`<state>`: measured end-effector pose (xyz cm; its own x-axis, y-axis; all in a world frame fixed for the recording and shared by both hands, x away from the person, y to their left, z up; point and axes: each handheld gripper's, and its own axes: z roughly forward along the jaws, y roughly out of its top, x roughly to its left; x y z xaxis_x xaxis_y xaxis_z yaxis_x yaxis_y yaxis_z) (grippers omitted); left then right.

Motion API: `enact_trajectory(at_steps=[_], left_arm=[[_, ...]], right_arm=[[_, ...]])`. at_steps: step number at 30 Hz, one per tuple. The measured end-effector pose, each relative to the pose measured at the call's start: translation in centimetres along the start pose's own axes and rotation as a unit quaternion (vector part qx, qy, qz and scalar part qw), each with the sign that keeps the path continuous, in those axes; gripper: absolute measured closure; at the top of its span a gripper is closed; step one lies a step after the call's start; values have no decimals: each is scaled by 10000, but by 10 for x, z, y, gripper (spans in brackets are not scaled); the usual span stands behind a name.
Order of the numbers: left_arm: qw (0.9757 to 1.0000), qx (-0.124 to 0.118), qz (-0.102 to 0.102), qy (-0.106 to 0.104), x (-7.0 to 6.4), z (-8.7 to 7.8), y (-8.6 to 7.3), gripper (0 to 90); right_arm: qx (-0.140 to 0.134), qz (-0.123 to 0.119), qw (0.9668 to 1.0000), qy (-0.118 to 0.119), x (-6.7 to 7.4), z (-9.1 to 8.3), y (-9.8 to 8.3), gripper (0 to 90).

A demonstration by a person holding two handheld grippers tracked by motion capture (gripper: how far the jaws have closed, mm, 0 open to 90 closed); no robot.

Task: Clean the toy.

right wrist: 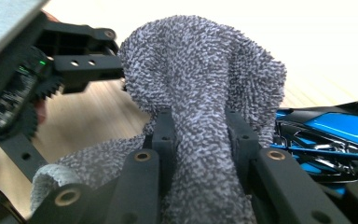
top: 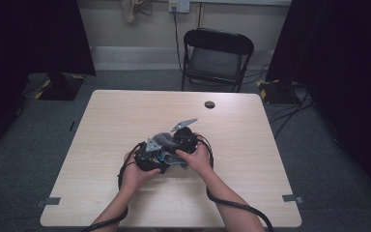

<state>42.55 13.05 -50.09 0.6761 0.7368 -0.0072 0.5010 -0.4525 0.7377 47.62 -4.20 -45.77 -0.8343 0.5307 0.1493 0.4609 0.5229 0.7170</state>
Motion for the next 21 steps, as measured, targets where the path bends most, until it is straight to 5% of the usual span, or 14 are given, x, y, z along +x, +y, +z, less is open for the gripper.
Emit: enact_trajectory(at_steps=[12, 17, 21], left_arm=[[9999, -59, -91, -36, 1, 1, 1, 255], [10000, -60, -72, -11, 1, -1, 0, 255], [10000, -49, -71, 4, 1, -1, 0, 255]], right_arm=[[31, -74, 9999, 126, 8, 3, -1, 709], [104, -282, 9995, -63, 11, 1, 4, 708], [11, -97, 9998, -193, 1, -6, 5, 708]])
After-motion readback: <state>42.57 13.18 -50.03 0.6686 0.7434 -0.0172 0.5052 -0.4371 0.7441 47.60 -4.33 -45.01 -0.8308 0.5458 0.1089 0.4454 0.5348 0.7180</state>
